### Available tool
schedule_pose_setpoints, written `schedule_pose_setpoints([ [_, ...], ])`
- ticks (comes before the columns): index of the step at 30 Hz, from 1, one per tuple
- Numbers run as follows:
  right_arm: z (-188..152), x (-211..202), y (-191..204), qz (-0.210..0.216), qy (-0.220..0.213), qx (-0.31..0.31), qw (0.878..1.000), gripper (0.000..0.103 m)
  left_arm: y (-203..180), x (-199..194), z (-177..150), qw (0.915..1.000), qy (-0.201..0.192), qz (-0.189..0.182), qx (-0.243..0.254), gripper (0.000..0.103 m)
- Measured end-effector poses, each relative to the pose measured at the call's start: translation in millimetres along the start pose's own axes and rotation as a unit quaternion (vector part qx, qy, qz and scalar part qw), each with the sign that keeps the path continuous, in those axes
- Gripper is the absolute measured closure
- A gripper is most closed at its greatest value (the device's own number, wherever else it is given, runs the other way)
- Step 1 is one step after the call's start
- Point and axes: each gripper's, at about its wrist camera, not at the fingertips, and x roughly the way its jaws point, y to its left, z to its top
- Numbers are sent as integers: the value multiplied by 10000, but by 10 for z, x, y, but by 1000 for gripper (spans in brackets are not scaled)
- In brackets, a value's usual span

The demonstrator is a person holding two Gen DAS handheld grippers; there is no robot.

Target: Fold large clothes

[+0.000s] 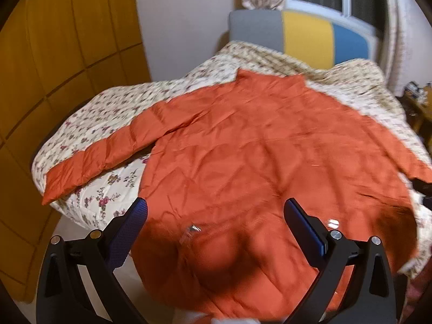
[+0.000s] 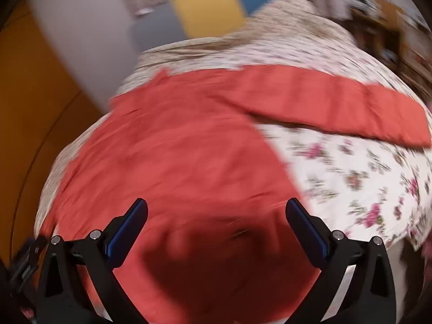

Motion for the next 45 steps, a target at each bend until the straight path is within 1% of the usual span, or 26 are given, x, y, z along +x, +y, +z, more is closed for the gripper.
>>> schedule_pose_setpoints([
  [2,122,94,-334,-220,-184,581,9979,2,13,253,64,9996,145,244,87,3],
  [4,232,192,-659,-177,-323,1133,9929,2,31,483,148,9995,234,176,129,3],
  [5,265,232,-764,-199,-303,1352,9902,6,46,565,186,9994,278,211,76,3],
  [6,310,279,-897,-160,-289,1633,9860,8,79,652,239,9994,291,174,-57,3],
  [7,351,319,-1017,-60,-317,1908,9811,12,102,715,281,9994,278,120,-163,3],
  [10,423,377,-1287,38,-482,2530,9663,24,141,942,426,9989,230,182,-356,3],
  [12,470,362,-1389,50,-659,2728,9598,27,159,1110,528,9988,160,219,-411,3],
  [14,563,366,-1469,-189,-810,2823,9557,33,155,1261,600,9985,165,295,-434,3],
  [15,581,360,-1517,-219,-874,2889,9531,35,165,1329,626,9981,183,366,-460,3],
  [16,592,352,-1578,-231,-957,3026,9480,39,179,1422,662,9977,182,418,-505,3],
  [17,613,340,-1667,-229,-1063,3267,9389,44,190,1492,685,9974,165,467,-518,3],
  [19,611,312,-1766,-203,-1208,3553,9267,45,213,1639,720,9961,160,712,-488,3],
  [20,582,299,-1744,-234,-1263,3626,9230,46,224,1707,726,9957,122,796,-466,3],
  [22,597,270,-1819,-262,-1420,3812,9132,46,236,1798,708,9958,75,801,-426,3],
  [25,586,254,-1932,-323,-1630,4025,9002,47,271,1880,660,9965,100,673,-485,3],
  [28,594,234,-2019,-415,-1820,4152,8904,48,294,1906,633,9967,108,583,-561,3],
  [29,617,244,-2045,-459,-1857,4170,8886,51,299,1917,625,9966,117,553,-591,3],
  [30,629,247,-2050,-555,-1876,4172,8875,54,314,1936,622,9966,141,525,-625,3],
  [32,661,275,-2079,-825,-1857,4152,8868,77,290,1977,617,9965,231,527,-600,3],
  [34,705,309,-2103,-913,-1888,4115,8870,82,274,2003,614,9966,286,514,-574,3],
  [36,816,320,-2019,-1157,-1844,3823,8980,87,285,2023,610,9967,318,445,-600,3],
  [37,870,329,-1965,-1234,-1856,3682,9026,90,313,2041,608,9966,357,333,-664,3],
  [38,941,313,-1855,-1336,-1932,3433,9094,91,350,2054,605,9962,381,220,-753,3],
  [40,1048,259,-1574,-1443,-2129,2869,9228,91,374,2062,593,9957,374,134,-832,3],
  [43,1171,250,-1042,-1501,-2402,1820,9416,91,345,2041,578,9960,290,193,-822,3],
  [45,1222,286,-687,-1452,-2499,1169,9502,91,331,2024,569,9961,228,247,-815,3],
])
